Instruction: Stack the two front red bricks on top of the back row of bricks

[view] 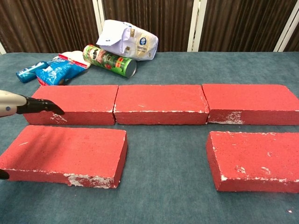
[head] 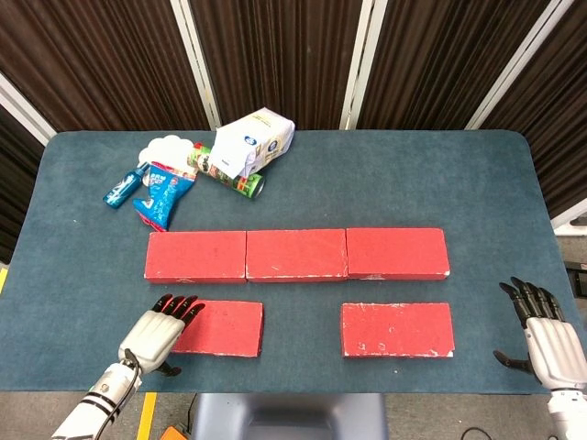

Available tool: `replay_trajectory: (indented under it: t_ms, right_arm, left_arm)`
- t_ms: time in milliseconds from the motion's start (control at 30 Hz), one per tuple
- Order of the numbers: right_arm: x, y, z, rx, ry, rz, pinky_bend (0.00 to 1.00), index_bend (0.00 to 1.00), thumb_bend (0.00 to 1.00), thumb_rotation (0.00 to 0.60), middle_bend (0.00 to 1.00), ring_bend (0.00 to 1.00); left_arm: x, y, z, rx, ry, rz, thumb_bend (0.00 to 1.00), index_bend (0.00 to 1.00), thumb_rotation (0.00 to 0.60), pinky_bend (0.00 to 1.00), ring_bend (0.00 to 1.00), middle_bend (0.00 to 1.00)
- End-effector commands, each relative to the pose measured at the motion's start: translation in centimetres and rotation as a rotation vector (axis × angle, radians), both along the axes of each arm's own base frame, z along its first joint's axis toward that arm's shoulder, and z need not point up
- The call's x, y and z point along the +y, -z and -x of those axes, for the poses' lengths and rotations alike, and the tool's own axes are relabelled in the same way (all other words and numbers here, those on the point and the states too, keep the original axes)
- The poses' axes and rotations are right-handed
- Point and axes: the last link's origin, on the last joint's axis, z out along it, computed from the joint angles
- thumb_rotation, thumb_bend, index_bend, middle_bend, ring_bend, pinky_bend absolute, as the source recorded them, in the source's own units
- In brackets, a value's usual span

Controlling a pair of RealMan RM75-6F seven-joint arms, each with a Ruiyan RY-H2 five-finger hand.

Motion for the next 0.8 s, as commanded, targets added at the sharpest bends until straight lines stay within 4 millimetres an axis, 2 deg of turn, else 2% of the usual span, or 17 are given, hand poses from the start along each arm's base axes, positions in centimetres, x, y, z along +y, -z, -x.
replay_trajectory:
  t_ms: [33,800]
  right_arm:
    - [0.0,0.1,0.0,0.001,0.002,-0.001,0.0,0.22,0.0,0.6,0.14,0.07]
    - [0.0,-0.1,0.1,-0.004,0.014,0.002,0.0,0.22,0.0,0.6,0.14,0.07]
  left_arm:
    - [0.4,0.6,-0.7,0.002,0.007,-0.001,0.0,0.0,0.6,0.05,0.0,0.0]
    - [1.1,4.0,-2.9,0.013,-0.038,0.034,0.0,0.0,0.6,0.05,0.0,0.0]
